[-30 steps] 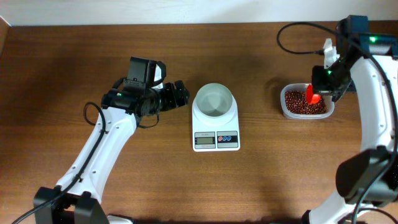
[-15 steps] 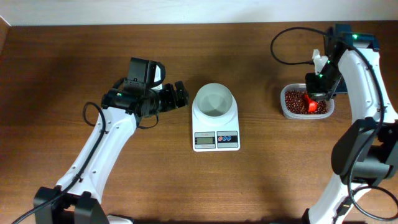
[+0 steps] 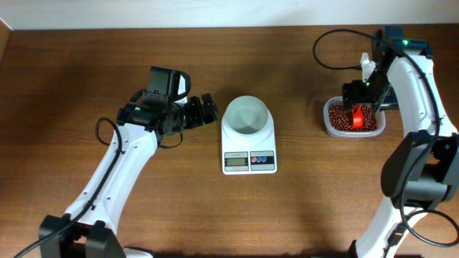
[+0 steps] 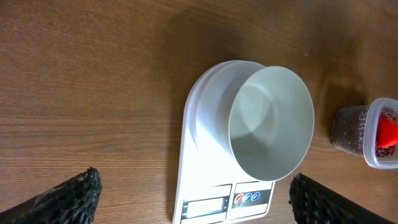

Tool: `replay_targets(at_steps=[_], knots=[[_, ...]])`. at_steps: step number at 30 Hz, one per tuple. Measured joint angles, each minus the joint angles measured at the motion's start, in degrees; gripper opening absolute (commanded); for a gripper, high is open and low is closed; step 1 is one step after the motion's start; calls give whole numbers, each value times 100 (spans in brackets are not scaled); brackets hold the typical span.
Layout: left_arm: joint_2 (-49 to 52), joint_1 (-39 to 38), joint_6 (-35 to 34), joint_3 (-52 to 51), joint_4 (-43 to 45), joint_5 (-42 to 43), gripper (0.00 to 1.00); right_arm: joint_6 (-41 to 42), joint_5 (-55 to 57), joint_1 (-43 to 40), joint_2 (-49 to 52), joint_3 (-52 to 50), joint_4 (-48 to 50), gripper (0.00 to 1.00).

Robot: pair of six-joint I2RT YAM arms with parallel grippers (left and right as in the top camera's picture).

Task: Scoop item into bowl and weigh 50g on scale
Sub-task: 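Move the left gripper down to the scale's button panel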

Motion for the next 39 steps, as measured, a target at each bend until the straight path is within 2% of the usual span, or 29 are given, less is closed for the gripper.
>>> replay_targets(at_steps=[8, 9, 10, 11, 15, 18, 19, 20, 22, 30, 35, 39], knots=[[0, 0, 2, 0, -22, -273, 99, 15, -68, 0, 0, 0, 413, 99], [0, 0, 2, 0, -31, -275, 78, 13, -68, 0, 0, 0, 415, 99], [0, 0, 2, 0, -37, -275, 19, 15, -70, 0, 0, 0, 413, 99], [0, 0, 4, 0, -37, -275, 0, 15, -70, 0, 0, 0, 415, 99], [0, -68, 42, 0, -57, -295, 0, 15, -70, 0, 0, 0, 415, 99], [0, -717, 402, 0, -330, -352, 0, 15, -70, 0, 0, 0, 413, 99], [0, -986, 597, 0, -420, -363, 12, 15, -70, 0, 0, 0, 415, 99], [0, -1366, 881, 0, -529, -380, 14, 15, -70, 0, 0, 0, 417, 99], [0, -1674, 1080, 0, -713, -509, 0, 15, -70, 0, 0, 0, 420, 99], [0, -2138, 1346, -20, -785, -890, 0, 15, -70, 0, 0, 0, 417, 99], [0, -2380, 2481, -260, -708, -986, 0, 15, -70, 0, 0, 0, 417, 99], [0, -2778, 3429, -273, -352, -1565, 0, 15, -70, 0, 0, 0, 417, 99]])
